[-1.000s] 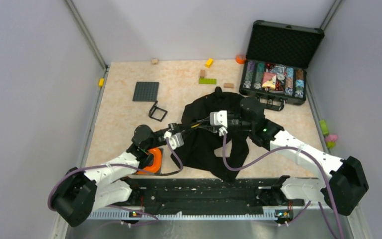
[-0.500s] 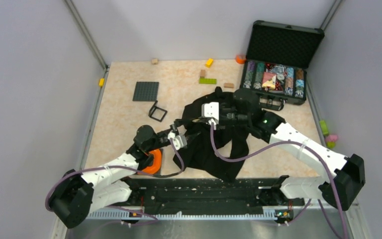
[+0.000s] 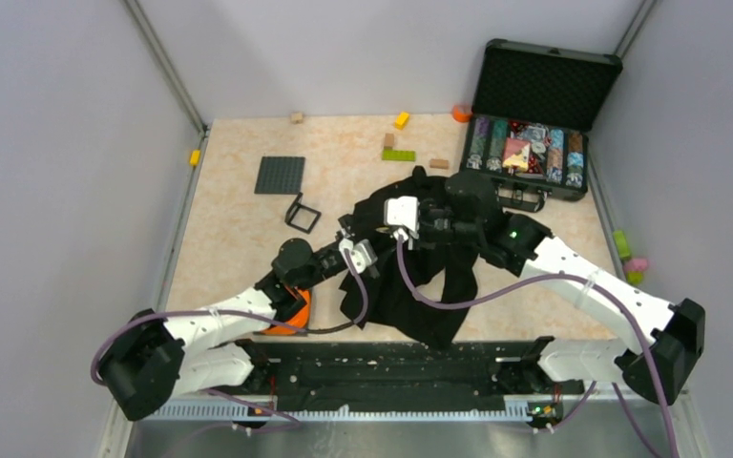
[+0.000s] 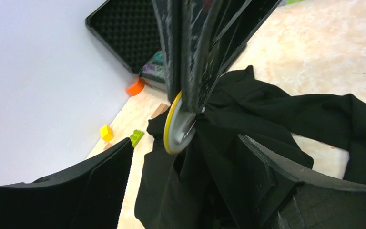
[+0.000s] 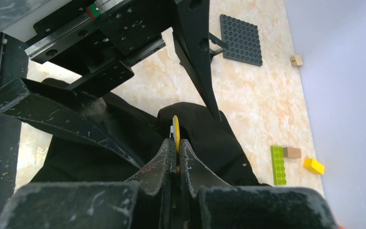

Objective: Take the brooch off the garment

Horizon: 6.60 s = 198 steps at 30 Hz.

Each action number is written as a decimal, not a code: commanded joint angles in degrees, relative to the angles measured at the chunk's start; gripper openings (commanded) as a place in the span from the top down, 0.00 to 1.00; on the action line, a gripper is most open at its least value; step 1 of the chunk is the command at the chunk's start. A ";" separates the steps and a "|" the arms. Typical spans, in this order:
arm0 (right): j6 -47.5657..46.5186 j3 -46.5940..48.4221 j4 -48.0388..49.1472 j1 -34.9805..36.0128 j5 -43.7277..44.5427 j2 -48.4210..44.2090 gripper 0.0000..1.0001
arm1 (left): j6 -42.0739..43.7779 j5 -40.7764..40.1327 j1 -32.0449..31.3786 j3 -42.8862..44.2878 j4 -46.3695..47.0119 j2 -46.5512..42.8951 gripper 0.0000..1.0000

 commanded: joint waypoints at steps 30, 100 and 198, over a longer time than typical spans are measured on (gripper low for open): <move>1.30 3.16 -3.23 0.79 2.87 -1.87 1.00 | -0.66 -1.29 -0.15 -2.22 -5.16 -8.10 0.02; 13.62 9.69 -7.67 3.29 2.16 4.29 1.00 | 2.95 7.65 -0.43 5.20 -9.87 -7.62 1.00; 98.77 -13.24 83.26 -13.39 -12.91 11.84 0.68 | -107.04 32.01 24.21 19.48 42.09 18.38 1.00</move>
